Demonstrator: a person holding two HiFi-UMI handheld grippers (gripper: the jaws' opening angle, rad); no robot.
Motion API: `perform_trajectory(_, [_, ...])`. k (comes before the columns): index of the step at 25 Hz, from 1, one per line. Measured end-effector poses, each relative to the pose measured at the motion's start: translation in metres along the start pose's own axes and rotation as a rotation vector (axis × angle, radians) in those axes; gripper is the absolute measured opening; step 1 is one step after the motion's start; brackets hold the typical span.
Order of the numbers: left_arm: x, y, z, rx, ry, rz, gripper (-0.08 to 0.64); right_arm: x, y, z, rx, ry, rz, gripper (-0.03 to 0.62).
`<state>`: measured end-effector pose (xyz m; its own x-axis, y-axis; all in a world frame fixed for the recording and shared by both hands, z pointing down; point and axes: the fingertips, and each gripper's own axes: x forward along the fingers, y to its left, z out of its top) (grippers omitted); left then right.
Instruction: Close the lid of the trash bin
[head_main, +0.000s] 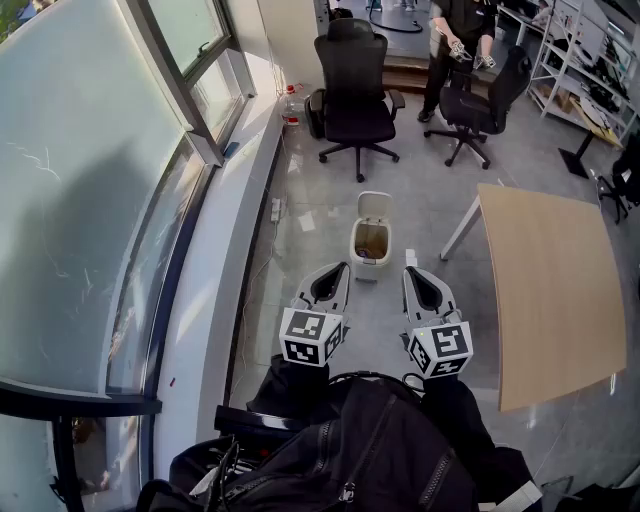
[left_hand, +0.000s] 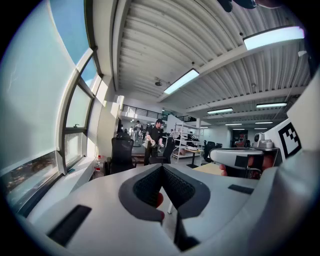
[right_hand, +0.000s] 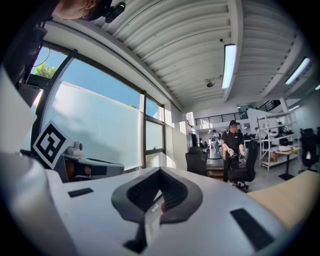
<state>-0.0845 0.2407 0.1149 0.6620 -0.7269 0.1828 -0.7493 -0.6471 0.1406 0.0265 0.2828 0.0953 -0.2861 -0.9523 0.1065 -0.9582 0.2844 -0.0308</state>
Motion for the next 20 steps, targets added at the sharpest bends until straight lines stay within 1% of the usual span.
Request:
perform_trajectory(11, [0.009, 0.011, -0.009, -0.014, 0.024, -0.020, 0.002, 0.010, -0.001, -0.009, -0.001, 0.021, -0.022, 0.003])
perform_trajectory(20, [0.009, 0.022, -0.018, -0.026, 0.044, -0.029, 0.002, 0.012, -0.001, -0.016, 0.030, 0.028, -0.066, 0.004])
